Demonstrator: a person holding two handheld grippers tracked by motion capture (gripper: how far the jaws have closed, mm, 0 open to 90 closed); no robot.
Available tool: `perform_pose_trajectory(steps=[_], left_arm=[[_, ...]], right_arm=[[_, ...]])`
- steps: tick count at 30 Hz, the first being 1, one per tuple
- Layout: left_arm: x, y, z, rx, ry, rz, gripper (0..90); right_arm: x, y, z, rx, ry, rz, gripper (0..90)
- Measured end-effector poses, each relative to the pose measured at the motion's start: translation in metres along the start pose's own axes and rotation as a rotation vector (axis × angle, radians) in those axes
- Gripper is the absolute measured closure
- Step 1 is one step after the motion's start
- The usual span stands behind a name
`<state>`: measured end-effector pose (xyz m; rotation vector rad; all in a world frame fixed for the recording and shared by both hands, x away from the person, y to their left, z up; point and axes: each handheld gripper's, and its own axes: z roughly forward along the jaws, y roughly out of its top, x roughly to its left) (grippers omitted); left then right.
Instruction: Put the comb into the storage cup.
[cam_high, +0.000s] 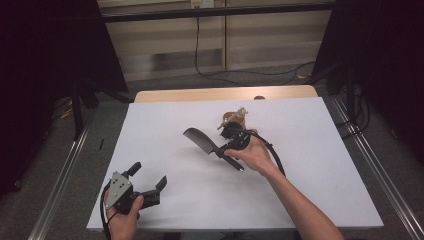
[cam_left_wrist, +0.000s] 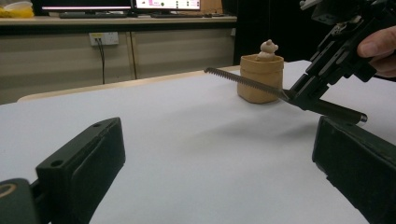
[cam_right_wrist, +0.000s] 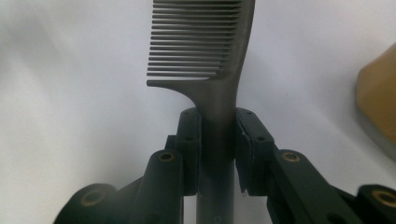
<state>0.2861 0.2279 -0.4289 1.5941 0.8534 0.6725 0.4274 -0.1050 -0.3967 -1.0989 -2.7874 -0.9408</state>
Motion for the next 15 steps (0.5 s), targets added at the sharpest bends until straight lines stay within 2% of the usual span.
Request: perform_pose_trajectory(steps=[7, 10, 15], left_arm=[[0.0, 0.0, 0.0, -0.002, -0.002, -0.002, 2.7], [-0.001, 0.0, 0.0, -0.003, -0.007, 0.003, 2.7], [-0.001, 0.0, 0.0, -0.008, -0.002, -0.005, 2.7]], right_arm=[[0.002, 0.0, -0.009, -0.071, 0.005, 0.0, 73.1], [0.001, -0.001, -0.011, -0.084, 0.003, 0.0, 73.1], [-0.001, -0.003, -0.016, -0.149, 0.0, -0.007, 73.1]])
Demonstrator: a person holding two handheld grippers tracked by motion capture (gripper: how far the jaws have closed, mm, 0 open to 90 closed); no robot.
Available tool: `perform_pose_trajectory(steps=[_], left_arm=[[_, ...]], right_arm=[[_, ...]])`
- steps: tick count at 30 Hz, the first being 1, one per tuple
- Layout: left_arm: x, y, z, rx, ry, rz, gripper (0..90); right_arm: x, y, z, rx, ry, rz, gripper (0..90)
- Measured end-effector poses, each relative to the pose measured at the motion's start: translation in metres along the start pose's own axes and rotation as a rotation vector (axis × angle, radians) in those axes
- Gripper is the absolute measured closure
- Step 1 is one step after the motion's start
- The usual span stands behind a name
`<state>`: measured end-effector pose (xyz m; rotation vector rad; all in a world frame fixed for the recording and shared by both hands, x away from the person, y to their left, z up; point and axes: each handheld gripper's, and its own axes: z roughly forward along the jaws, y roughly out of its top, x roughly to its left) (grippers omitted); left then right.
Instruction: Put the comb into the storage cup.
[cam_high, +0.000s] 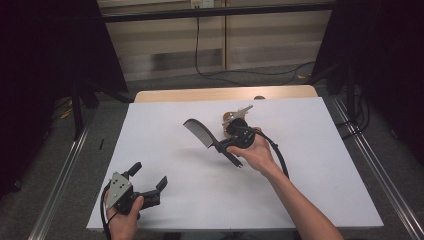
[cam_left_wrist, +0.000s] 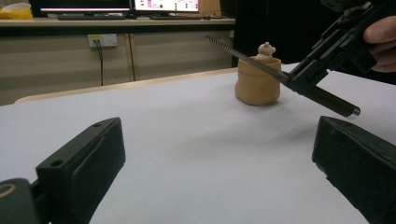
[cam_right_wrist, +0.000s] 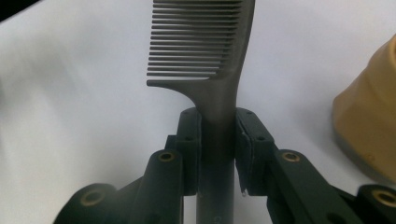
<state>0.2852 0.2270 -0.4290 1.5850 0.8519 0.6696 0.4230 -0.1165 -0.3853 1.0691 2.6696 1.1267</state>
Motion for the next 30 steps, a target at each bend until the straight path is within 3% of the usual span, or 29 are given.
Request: perform_pose_trajectory(steps=[25, 30], left_arm=[[0.0, 0.0, 0.0, 0.0, -0.007, 0.003, 2.7], [0.0, 0.0, -0.001, -0.001, -0.005, 0.001, 2.7]], right_arm=[[-0.002, -0.001, -0.025, -0.241, -0.029, -0.006, 73.1], [-0.002, -0.001, -0.031, -0.338, -0.049, -0.01, 73.1]])
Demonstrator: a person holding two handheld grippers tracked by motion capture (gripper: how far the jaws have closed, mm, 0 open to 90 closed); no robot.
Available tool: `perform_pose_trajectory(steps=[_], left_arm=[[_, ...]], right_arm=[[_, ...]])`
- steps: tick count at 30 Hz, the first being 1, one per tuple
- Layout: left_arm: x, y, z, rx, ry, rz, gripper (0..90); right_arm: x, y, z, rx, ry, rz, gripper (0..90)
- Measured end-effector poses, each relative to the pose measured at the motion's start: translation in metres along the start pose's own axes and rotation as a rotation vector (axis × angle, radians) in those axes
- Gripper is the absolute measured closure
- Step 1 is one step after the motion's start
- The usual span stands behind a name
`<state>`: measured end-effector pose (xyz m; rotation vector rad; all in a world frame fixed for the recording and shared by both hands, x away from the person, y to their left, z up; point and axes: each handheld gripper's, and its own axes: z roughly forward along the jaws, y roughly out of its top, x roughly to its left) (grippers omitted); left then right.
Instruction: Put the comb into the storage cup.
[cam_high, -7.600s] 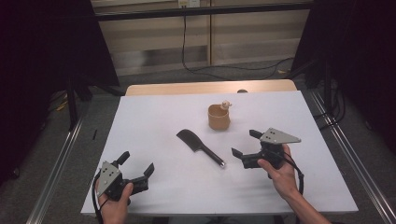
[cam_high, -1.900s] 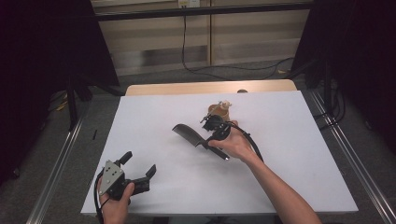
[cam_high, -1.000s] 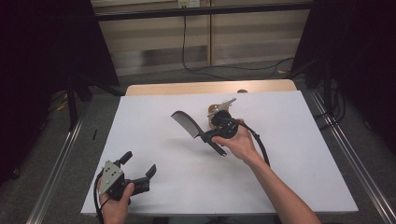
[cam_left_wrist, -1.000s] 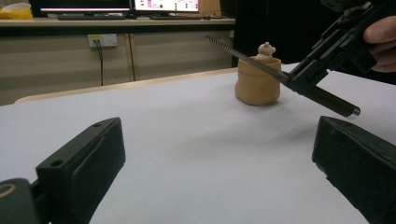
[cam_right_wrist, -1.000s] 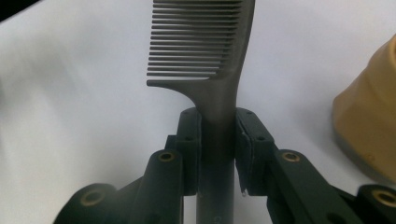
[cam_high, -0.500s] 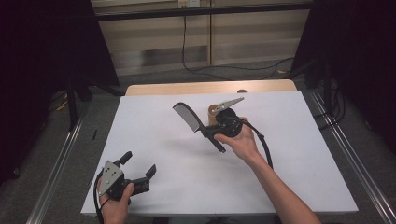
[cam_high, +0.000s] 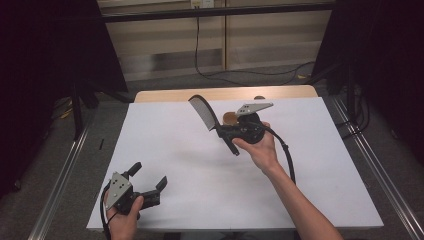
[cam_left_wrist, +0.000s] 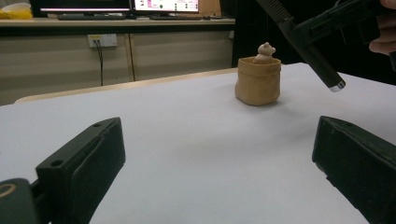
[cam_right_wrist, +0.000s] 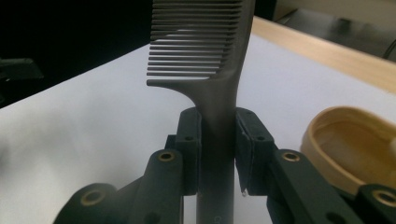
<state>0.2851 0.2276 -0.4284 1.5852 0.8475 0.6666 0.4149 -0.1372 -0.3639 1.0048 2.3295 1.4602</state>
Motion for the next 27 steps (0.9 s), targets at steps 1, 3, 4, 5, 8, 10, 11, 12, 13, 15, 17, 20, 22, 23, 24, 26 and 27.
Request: perform_pose_trajectory(steps=[1, 3, 4, 5, 8, 10, 11, 12, 13, 15, 17, 20, 22, 23, 24, 26, 27], left_arm=[[0.0, 0.0, 0.0, 0.001, 0.0, 0.003, 2.7], [0.0, 0.0, 0.0, -0.002, -0.002, -0.004, 2.7], [0.0, 0.0, 0.0, 0.001, -0.003, -0.002, 2.7], [0.0, 0.0, 0.001, 0.002, 0.0, -0.002, 2.7], [0.0, 0.0, 0.001, 0.003, -0.002, -0.004, 2.7], [0.0, 0.0, 0.0, 0.002, -0.003, -0.003, 2.7], [0.0, 0.0, 0.0, -0.001, -0.002, -0.006, 2.7], [0.0, 0.0, 0.0, -0.002, -0.002, -0.006, 2.7], [0.0, 0.0, 0.0, -0.002, -0.002, -0.005, 2.7], [0.0, 0.0, 0.0, -0.002, -0.001, -0.004, 2.7], [0.0, 0.0, 0.0, -0.001, -0.002, -0.004, 2.7], [0.0, 0.0, 0.0, -0.001, -0.002, -0.003, 2.7], [0.0, 0.0, 0.0, -0.001, -0.001, -0.002, 2.7], [0.0, 0.0, 0.0, -0.001, -0.001, -0.002, 2.7], [0.0, 0.0, 0.0, -0.001, -0.001, 0.0, 2.7], [0.0, 0.0, 0.0, -0.001, -0.001, -0.001, 2.7], [0.0, 0.0, 0.0, -0.001, -0.001, -0.001, 2.7]], right_arm=[[0.0, 0.0, -0.001, -0.013, -0.009, -0.001, 73.1], [0.0, 0.001, -0.002, -0.037, -0.01, -0.008, 73.1], [0.001, 0.002, -0.003, -0.046, -0.013, -0.011, 73.1], [0.001, 0.002, -0.003, -0.053, -0.013, -0.012, 73.1], [0.0, 0.003, -0.004, -0.076, -0.013, -0.019, 73.1], [0.0, 0.004, -0.006, -0.104, -0.019, -0.023, 73.1], [0.0, 0.004, -0.006, -0.116, -0.018, -0.021, 73.1], [0.0, 0.005, -0.007, -0.128, -0.021, -0.02, 73.1], [-0.001, 0.005, -0.008, -0.143, -0.025, -0.021, 73.1], [-0.002, 0.006, -0.009, -0.157, -0.021, -0.023, 73.1], [-0.003, 0.007, -0.01, -0.169, -0.026, -0.024, 73.1], [-0.004, 0.007, -0.012, -0.184, -0.025, -0.021, 73.1], [-0.005, 0.008, -0.013, -0.196, -0.026, -0.026, 73.1], [-0.005, 0.008, -0.013, -0.202, -0.029, -0.029, 73.1], [-0.005, 0.009, -0.014, -0.207, -0.031, -0.031, 73.1], [-0.006, 0.01, -0.015, -0.215, -0.037, -0.034, 73.1], [-0.006, 0.01, -0.015, -0.22, -0.037, -0.035, 73.1]])
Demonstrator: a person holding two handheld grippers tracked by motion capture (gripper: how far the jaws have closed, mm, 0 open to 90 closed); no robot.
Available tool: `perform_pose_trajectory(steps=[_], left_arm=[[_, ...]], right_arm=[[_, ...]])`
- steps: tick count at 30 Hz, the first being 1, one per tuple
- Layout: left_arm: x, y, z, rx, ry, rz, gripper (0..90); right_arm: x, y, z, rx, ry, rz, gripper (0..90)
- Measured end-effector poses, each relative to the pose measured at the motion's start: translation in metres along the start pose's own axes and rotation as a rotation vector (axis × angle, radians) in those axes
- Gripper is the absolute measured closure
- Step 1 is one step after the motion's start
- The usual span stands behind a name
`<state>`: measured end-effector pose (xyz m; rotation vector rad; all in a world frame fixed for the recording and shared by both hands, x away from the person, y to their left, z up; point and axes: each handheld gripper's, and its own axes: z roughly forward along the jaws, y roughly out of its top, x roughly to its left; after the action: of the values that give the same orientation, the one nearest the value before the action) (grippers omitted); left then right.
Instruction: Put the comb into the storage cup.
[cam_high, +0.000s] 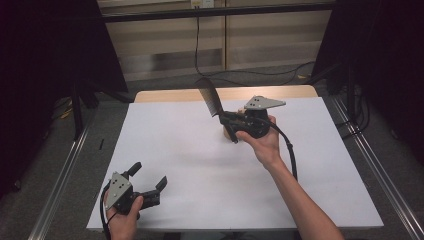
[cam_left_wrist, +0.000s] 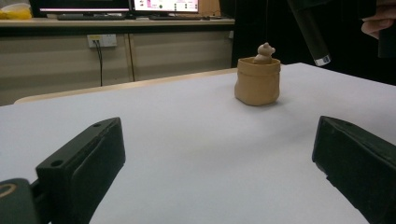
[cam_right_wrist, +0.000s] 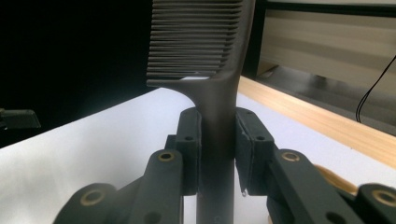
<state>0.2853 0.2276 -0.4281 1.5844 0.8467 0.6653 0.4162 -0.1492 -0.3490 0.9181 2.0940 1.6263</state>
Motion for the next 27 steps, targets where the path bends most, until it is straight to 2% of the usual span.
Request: perform_pose_trajectory(steps=[12, 19, 27], left_arm=[[0.0, 0.0, 0.0, 0.002, -0.001, 0.004, 2.7], [0.0, 0.0, 0.0, 0.0, -0.002, 0.002, 2.7], [0.0, 0.0, 0.0, -0.002, -0.002, 0.001, 2.7]], right_arm=[[-0.01, 0.009, -0.004, -0.05, -0.039, -0.003, 73.0], [-0.017, 0.009, -0.002, -0.084, -0.048, 0.0, 73.0], [-0.026, 0.013, 0.0, -0.099, -0.068, 0.01, 72.9]])
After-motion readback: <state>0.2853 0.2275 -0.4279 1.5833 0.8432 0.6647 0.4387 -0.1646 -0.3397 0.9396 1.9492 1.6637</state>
